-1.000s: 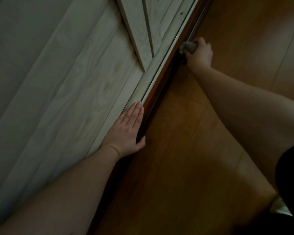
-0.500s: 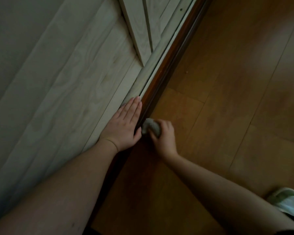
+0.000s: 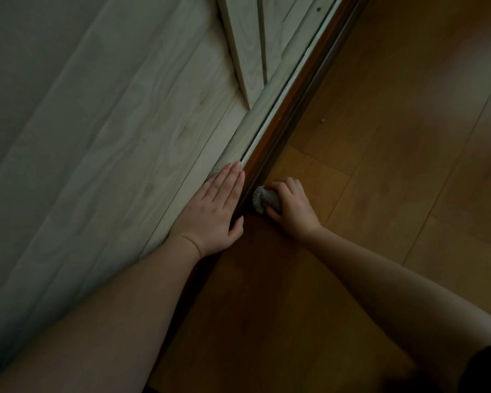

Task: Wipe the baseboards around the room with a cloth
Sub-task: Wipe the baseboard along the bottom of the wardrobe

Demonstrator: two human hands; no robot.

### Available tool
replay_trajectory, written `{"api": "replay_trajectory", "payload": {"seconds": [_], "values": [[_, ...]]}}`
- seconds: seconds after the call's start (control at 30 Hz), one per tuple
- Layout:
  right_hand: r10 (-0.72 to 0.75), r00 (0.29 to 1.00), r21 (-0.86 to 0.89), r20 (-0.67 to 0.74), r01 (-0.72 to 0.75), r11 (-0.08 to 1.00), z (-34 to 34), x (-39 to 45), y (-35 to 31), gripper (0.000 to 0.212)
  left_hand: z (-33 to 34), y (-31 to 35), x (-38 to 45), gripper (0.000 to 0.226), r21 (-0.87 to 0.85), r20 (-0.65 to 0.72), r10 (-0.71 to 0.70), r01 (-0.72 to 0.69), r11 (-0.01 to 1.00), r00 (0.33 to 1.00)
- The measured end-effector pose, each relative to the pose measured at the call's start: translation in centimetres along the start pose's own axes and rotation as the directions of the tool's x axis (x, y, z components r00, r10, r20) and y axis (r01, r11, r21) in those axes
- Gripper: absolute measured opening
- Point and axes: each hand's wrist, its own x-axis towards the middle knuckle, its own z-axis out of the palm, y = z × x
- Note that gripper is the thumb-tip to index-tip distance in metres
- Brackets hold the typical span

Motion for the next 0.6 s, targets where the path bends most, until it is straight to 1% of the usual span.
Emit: {"api": "replay_trajectory", "payload": {"seconds": [0.07,0.13,0.2,0.27,0.33,0.5,0.57,0.6], "values": [[-0.099,0.992,-0.045,0.073,0.103,0.994,-1.2,0.9,0.9,0.048,0.0,0.0,-0.1,0.083,-0.008,-0.004,0.003,-0.003,1.0,1.0],[-0.184,0.97,-0.067,0.16,0.196,0.978,-2.4,2.3,2.0,0.046,0.1,-0.1,-0.1,0.083,-0.016,-0.015,0.003,-0.003,1.0,1.0],[-0.219,0.948,-0.068,0.23,0.24,0.968,-3.7,3.9,3.0,0.043,0.0,-0.1,-0.1,0.083,-0.019,-0.019,0.005,-0.006,1.0,1.0],[-0.218,0.941,-0.078,0.259,0.245,0.966,-4.9,5.5,4.0,0.042,0.0,-0.1,-0.1,0.082,-0.016,-0.018,0.011,-0.011,1.0,1.0],[-0.209,0.944,-0.108,0.254,0.243,0.964,-6.1,7.0,5.1,0.042,0.0,-0.1,-0.1,0.082,-0.017,-0.025,0.013,-0.014,1.0,1.0],[-0.128,0.962,-0.168,0.239,0.171,0.971,-9.2,10.6,7.5,0.043,0.1,-0.2,-0.2,0.082,-0.021,-0.035,0.017,-0.017,1.0,0.999],[-0.064,0.98,-0.181,0.187,0.099,0.979,-10.3,11.6,8.6,0.042,0.0,-0.2,-0.2,0.081,-0.027,-0.031,0.018,-0.019,0.999,0.999],[-0.017,0.99,-0.176,0.139,0.041,0.984,-11.0,12.2,9.1,0.043,0.0,-0.2,-0.2,0.081,-0.029,-0.03,0.017,-0.018,0.999,0.999]]}}
